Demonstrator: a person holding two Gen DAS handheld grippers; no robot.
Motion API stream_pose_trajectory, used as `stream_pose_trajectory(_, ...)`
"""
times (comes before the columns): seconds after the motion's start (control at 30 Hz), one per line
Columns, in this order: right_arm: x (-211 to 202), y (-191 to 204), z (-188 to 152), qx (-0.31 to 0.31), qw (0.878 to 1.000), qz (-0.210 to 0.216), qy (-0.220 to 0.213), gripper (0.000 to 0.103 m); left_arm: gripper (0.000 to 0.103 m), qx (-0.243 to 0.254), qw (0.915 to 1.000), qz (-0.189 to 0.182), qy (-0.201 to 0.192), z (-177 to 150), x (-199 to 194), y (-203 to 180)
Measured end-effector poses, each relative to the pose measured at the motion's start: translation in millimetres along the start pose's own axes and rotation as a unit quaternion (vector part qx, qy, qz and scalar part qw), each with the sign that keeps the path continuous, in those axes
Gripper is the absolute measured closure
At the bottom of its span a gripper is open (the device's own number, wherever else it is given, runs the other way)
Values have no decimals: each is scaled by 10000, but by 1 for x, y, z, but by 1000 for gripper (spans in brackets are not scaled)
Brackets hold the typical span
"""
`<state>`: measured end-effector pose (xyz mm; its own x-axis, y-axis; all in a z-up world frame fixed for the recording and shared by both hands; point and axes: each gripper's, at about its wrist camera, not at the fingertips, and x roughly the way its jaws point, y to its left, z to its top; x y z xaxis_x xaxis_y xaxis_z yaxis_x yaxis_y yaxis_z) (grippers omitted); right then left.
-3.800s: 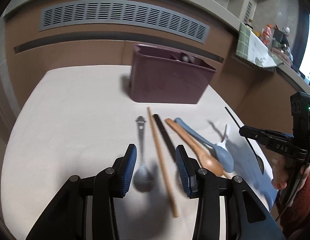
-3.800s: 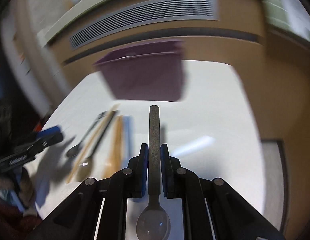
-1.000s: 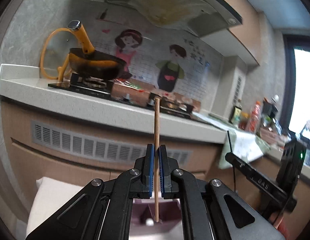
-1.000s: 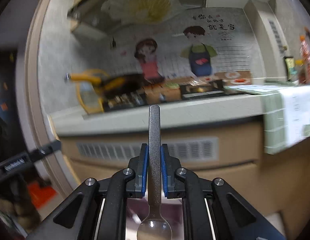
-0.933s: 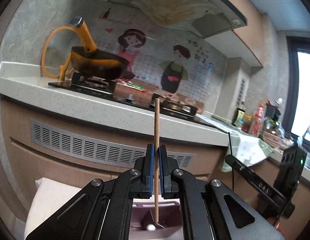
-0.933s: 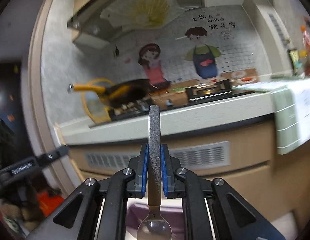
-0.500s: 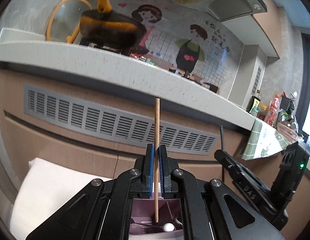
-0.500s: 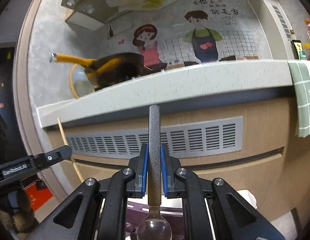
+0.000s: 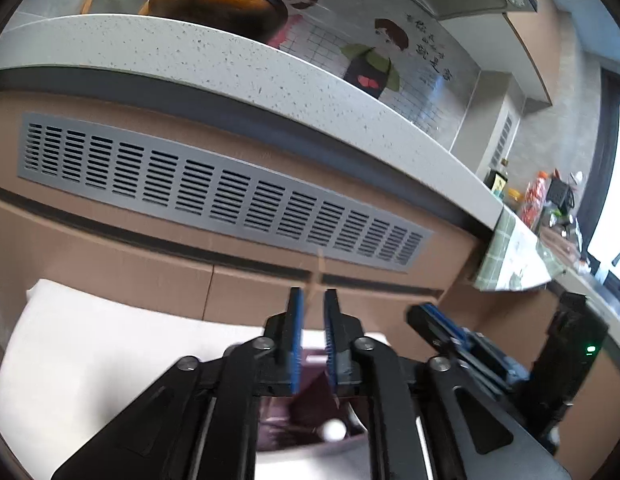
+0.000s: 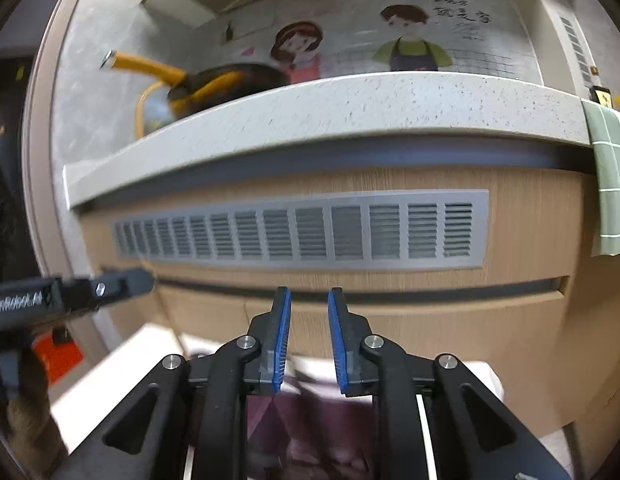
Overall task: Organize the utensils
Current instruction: 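Lower the chopstick and metal spoon into the maroon caddy and open both grippers, then move the left gripper to a metal spoon while the right gripper approaches the white plastic spoon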
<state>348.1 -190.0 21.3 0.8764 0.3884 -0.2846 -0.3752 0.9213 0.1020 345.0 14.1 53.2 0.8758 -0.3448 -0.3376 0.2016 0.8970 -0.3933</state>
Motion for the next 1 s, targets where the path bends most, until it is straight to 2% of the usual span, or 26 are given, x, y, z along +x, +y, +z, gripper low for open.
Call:
stream_pose_trajectory(0.03,-7,-1,-2,18,10000,34,2,85,81,26,10000,5,-14,-2,-5,0)
stream_pose_trajectory(0.17,-48,-5,-13,45,9999,101,69,83,75,101,9995,309,6,-15,-31,4)
stream_pose_trajectory(0.23,-63,-9,-23,11,9988,233,432,82,62,109,9989,423,137,-22,-39,9)
stream_pose_trajectory(0.33,-70,-18,-44,170,9934,322,1090,82,61,158,9971,608,441,-48,-55,16)
stream_pose_trajectory(0.43,-65,-19,-72,-142,9794,-5,2016,82,61,156,9940,681,842,-75,-65,24)
stream_pose_trajectory(0.5,-64,-19,-93,-354,9689,-321,2428,82,61,52,9908,707,1153,-95,-74,32)
stream_pose_trajectory(0.63,-71,-17,-114,-587,9605,-506,2671,82,61,41,9845,975,1456,-122,-94,40)
stream_pose_trajectory(0.77,-68,5,-125,-1057,9457,-385,3051,82,61,286,9798,1312,1485,-128,-105,39)
stream_pose_trajectory(0.87,-65,21,-130,-1179,9351,-198,3336,82,61,357,9791,1339,1488,-130,-111,38)
stream_pose_trajectory(1.0,-73,38,-129,-1206,9409,382,3141,85,61,360,9768,1310,1653,-134,-107,37)
